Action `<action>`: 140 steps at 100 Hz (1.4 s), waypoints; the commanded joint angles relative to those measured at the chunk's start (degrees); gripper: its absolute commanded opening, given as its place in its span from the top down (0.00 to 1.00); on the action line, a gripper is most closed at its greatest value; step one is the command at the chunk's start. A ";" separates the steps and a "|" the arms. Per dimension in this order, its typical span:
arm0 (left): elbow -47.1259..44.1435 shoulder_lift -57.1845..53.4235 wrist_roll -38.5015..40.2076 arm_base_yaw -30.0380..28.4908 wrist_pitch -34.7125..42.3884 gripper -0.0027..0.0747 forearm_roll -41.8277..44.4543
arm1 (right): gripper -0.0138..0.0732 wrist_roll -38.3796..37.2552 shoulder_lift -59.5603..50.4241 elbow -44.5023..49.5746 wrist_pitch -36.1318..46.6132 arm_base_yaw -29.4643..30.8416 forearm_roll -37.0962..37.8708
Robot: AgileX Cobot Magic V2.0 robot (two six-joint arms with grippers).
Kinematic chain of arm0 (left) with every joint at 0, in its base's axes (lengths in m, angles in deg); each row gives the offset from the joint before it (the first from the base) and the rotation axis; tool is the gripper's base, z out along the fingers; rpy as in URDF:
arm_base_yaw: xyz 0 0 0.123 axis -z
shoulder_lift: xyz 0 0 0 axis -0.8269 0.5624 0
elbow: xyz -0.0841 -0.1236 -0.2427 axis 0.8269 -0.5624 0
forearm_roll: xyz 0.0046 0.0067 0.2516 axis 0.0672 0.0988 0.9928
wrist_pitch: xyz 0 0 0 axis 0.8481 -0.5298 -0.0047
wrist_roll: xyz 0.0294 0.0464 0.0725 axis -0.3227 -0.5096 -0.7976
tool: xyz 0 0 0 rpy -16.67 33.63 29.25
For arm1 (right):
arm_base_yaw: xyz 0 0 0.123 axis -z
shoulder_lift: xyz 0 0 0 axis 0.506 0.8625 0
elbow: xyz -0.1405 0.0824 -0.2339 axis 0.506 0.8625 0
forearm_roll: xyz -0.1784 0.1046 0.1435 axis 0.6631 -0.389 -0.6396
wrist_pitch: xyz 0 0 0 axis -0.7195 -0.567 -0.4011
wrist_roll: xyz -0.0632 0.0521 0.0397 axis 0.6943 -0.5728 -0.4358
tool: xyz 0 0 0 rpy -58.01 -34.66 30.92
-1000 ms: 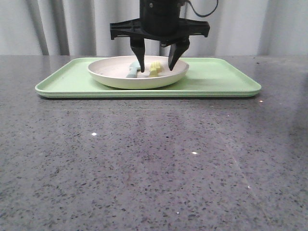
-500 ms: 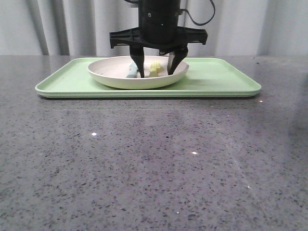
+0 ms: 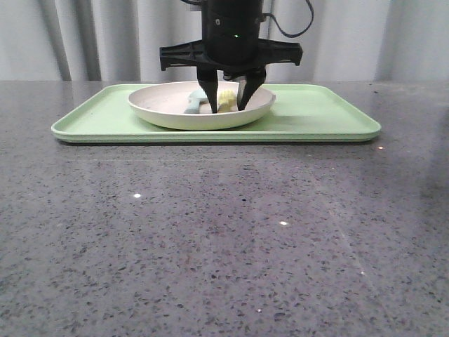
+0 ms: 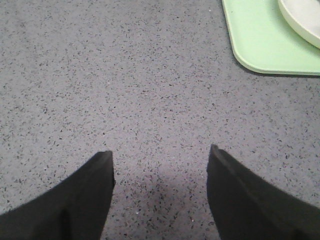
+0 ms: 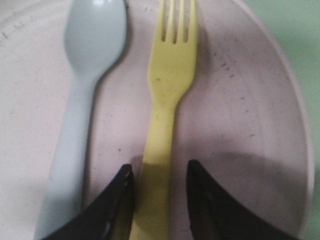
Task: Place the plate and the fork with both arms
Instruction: 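Close the right gripper on the yellow fork and lift it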
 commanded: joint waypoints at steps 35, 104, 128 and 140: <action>1.48 0.11 0.34 -0.12 3.61 0.44 0.00 | 0.86 -0.05 -3.46 -1.90 0.81 -0.14 1.52; 1.48 0.11 0.34 -0.12 3.61 0.44 0.00 | 0.90 -0.05 -4.21 -2.01 0.67 -0.14 1.58; 1.48 0.11 0.34 -0.12 3.61 0.44 0.00 | 0.90 -0.05 -6.23 -3.55 -0.13 -0.08 2.96; 1.48 0.11 0.34 -0.12 3.61 0.44 0.00 | 0.90 -0.05 -6.89 -5.06 -1.55 -0.08 4.31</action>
